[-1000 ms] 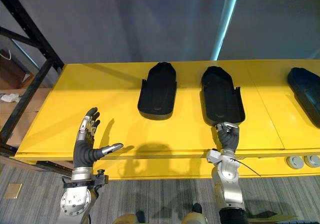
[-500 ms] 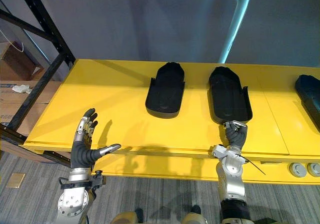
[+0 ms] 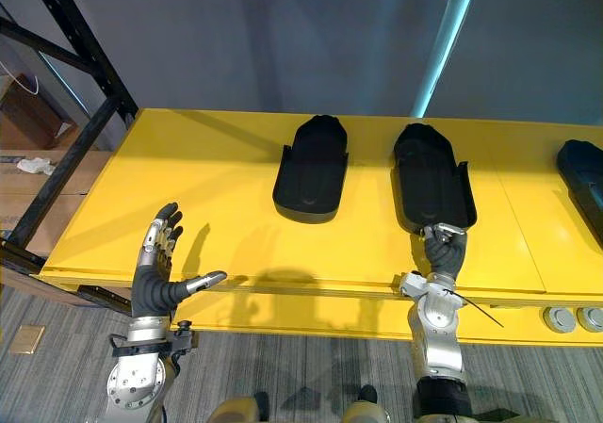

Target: Walk over and take plastic housings, then place them on the shelf

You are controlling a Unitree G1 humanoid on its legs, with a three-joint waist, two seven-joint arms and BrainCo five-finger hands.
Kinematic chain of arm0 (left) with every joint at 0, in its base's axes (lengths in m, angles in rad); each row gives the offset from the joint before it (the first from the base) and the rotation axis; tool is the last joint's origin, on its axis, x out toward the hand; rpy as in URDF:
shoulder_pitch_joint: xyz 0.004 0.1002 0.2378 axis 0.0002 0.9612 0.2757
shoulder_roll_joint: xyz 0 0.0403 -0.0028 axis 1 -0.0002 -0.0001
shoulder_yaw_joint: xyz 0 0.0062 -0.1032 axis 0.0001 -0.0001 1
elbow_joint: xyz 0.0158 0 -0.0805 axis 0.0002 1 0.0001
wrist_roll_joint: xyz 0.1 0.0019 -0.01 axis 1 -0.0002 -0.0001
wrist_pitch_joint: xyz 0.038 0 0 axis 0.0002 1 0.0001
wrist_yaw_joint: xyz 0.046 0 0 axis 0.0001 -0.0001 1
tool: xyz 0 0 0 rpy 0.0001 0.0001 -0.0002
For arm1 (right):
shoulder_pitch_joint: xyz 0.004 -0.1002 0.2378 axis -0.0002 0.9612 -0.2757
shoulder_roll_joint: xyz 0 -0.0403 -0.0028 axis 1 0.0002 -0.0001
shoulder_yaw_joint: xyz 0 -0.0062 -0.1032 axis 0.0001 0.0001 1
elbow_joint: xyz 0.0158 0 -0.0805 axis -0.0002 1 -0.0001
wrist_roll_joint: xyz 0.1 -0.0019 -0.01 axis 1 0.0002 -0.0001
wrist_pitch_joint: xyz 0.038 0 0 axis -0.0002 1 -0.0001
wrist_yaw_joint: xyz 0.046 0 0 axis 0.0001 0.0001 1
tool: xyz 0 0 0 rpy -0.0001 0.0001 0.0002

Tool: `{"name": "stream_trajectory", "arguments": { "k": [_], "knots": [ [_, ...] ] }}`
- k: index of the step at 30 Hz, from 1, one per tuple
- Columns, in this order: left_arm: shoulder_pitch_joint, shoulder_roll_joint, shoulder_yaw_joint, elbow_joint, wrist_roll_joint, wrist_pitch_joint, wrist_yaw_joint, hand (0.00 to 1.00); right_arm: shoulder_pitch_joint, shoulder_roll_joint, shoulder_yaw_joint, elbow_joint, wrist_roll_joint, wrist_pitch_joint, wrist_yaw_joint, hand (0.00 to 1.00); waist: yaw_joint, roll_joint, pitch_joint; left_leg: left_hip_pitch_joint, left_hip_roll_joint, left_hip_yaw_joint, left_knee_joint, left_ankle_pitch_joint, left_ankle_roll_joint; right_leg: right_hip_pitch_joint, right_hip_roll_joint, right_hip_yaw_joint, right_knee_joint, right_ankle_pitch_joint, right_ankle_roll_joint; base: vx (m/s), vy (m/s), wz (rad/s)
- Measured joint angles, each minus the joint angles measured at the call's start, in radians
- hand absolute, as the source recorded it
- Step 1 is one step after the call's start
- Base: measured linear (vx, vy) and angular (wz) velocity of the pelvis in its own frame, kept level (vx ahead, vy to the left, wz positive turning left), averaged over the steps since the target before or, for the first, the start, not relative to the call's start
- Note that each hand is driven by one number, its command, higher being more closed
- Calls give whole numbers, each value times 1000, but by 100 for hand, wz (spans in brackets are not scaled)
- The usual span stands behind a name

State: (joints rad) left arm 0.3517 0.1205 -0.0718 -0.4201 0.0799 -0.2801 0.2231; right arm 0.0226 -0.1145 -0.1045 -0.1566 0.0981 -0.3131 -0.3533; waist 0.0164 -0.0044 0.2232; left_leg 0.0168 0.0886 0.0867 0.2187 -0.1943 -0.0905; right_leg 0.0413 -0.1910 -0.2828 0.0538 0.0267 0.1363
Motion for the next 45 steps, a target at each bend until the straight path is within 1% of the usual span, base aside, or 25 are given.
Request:
{"name": "stream_trajectory", "arguments": {
  "k": [3, 6, 10, 14, 16, 17, 19, 23, 25, 26, 28, 29, 30, 31, 32, 33, 34, 35, 38, 40, 41, 42, 43, 44, 45],
  "knots": [
    [-46, -15, 5, -8, -3, -13, 27, 0, 53, -1, 5, -205, -45, -102, 7, 0, -15, -1, -1, 4, 4, 18, -3, -3, -2, -6, 4, 17, -7, 3, 1, 37, 3, -16],
    [-105, -12, 9, -19, -36, -38, 54, 0, 103, -4, -5, -291, -32, -133, 60, 0, -33, -5, -3, 34, 4, 52, -22, -4, -3, -4, 6, 49, -12, 5, 3, 34, 15, -30],
    [-146, -13, 4, -51, -108, -52, 78, 0, 185, -1, -56, -324, 12, -131, 69, 0, -45, -14, -13, 54, 9, 120, -44, -11, -2, -20, 20, 113, -57, 38, 2, 7, 20, -51],
    [-149, -15, -43, -53, -186, -59, 78, 0, 282, 42, -96, -345, 47, -89, 23, 0, -90, -19, -22, 58, 17, 202, -39, -29, -5, -49, 36, 190, -100, 77, 2, -16, 11, -59],
    [-157, -14, -92, -52, -192, -65, 75, 0, 340, 73, -111, -329, 35, -44, -23, 0, -118, -20, -30, 67, 26, 263, -34, -43, -8, -80, 51, 253, -102, 89, 1, -18, -5, -82],
    [-158, -13, -106, -51, -192, -67, 74, 0, 353, 76, -112, -321, 37, -32, -30, 0, -123, -19, -32, 71, 28, 284, -34, -48, -9, -87, 55, 270, -103, 93, 2, -16, -7, -87],
    [-176, -12, -170, -29, -192, -75, 76, 0, 387, 90, -135, -244, 56, -13, -57, 0, -156, -13, -46, 75, 41, 359, -12, -69, -14, -115, 74, 341, -122, 116, 3, -20, -10, -91],
    [-226, -10, -243, 50, -194, -77, 103, 0, 457, 103, -175, -188, 82, -17, -63, 0, -218, 16, -55, 113, 57, 455, 2, -98, -24, -131, 108, 436, -132, 133, 2, -28, -13, -87],
    [-256, -10, -274, 73, -200, -59, 155, 0, 502, 108, -178, -185, 94, -59, -32, 0, -248, 29, -57, 121, 57, 465, 30, -114, -9, -149, 130, 499, -132, 143, 2, -40, -28, -82],
    [-261, -11, -279, 77, -200, -50, 167, 0, 507, 108, -175, -185, 106, -70, -15, 0, -248, 29, -57, 118, 57, 450, 48, -118, -2, -153, 135, 519, -132, 145, 2, -48, -58, -97],
    [-263, -12, -285, 93, -199, -28, 208, 0, 502, 105, -157, -180, 125, -101, 46, 0, -247, 36, -56, 85, 55, 318, 134, -140, 40, -160, 155, 576, -132, 138, -13, -51, -71, -91],
    [-252, -16, -282, 91, -197, -17, 232, 0, 481, 89, -132, -168, 126, -112, 80, 0, -240, 45, -52, 58, 44, 200, 200, -149, 57, -170, 167, 597, -123, 127, -32, -74, -43, -109],
    [-234, -16, -273, 84, -189, -11, 243, 0, 438, 53, -99, -134, 125, -114, 101, 0, -215, 54, -48, 32, 24, 87, 251, -147, 79, -196, 181, 611, -96, 99, -71, -72, -17, -116],
    [-223, -16, -265, 78, -187, -10, 243, 0, 409, 32, -80, -108, 124, -112, 108, 0, -201, 56, -44, 21, 9, 40, 265, -141, 89, -212, 185, 615, -85, 76, -90, -103, 0, -125],
    [-210, -26, -245, 62, -181, -13, 238, 0, 335, -9, -47, -70, 124, -96, 109, 0, -164, 108, -30, 5, 25, -33, 267, -153, 113, -318, 231, 598, 121, 4, -107, -83, 9, -64],
    [-208, -20, -240, 55, -180, -16, 231, 0, 320, -10, -35, -62, 125, -87, 103, 0, -166, 106, -22, 1, 17, -51, 269, -166, 110, -360, 239, 582, 273, -18, -106, -68, -2, -3],
    [-213, -7, -241, 40, -179, -21, 222, 0, 325, -4, -15, -62, 130, -71, 87, 0, -164, 76, -12, 8, -15, -63, 271, -176, 93, -356, 208, 562, 343, -103, -61, -36, -8, 57],
    [-194, -13, -241, 17, -179, -41, 209, 0, 319, -8, 14, -48, 146, -51, 70, 0, -147, 81, 18, 16, -17, -90, 290, -212, 59, -362, 211, 547, 377, -121, -15, -88, -16, 54],
    [-135, -21, -255, -15, -177, -54, 178, 0, 348, 20, 89, -39, 146, -30, 17, 0, -113, 87, 23, 13, 6, -104, 310, -249, 36, -366, 224, 538, 397, -103, -13, -124, 15, 1],
    [-117, -21, -265, -35, -198, -70, 126, 0, 392, 62, 113, -39, 165, -53, -7, 0, -107, 81, 26, 32, 16, -74, 284, -273, 39, -356, 234, 536, 351, -52, -4, -140, 12, -39],
    [-112, -17, -261, -40, -195, -74, 118, 0, 403, 76, 116, -39, 165, -68, -7, 0, -98, 62, 37, 48, 20, -36, 266, -282, 43, -351, 239, 528, 305, -17, -2, -271, 7, -76],
    [-113, -10, -252, -43, -180, -75, 123, 0, 398, 87, 115, -40, 167, -81, 6, 0, -78, 62, 45, 53, 42, 13, 243, -272, 42, -299, 218, 523, 177, 34, 4, -394, 48, -102],
    [-110, -4, -241, -51, -178, -77, 127, 0, 390, 85, 126, -41, 166, -92, 12, 0, -69, 58, 48, 52, 60, 58, 222, -250, 42, -334, 183, 420, 226, -17, -61, -390, 57, -90],
    [-107, -1, -231, -54, -178, -80, 127, 0, 389, 83, 133, -44, 164, -98, 15, 0, -65, 51, 47, 51, 66, 74, 213, -240, 41, -358, 165, 383, 309, -42, -91, -286, 52, -68],
    [-104, 1, -214, -54, -180, -83, 125, 0, 388, 81, 152, -57, 160, -100, 13, 0, -57, 37, 39, 52, 78, 86, 199, -219, 38, -372, 130, 347, 447, -83, -99, -188, -6, -42]
  ]
}}
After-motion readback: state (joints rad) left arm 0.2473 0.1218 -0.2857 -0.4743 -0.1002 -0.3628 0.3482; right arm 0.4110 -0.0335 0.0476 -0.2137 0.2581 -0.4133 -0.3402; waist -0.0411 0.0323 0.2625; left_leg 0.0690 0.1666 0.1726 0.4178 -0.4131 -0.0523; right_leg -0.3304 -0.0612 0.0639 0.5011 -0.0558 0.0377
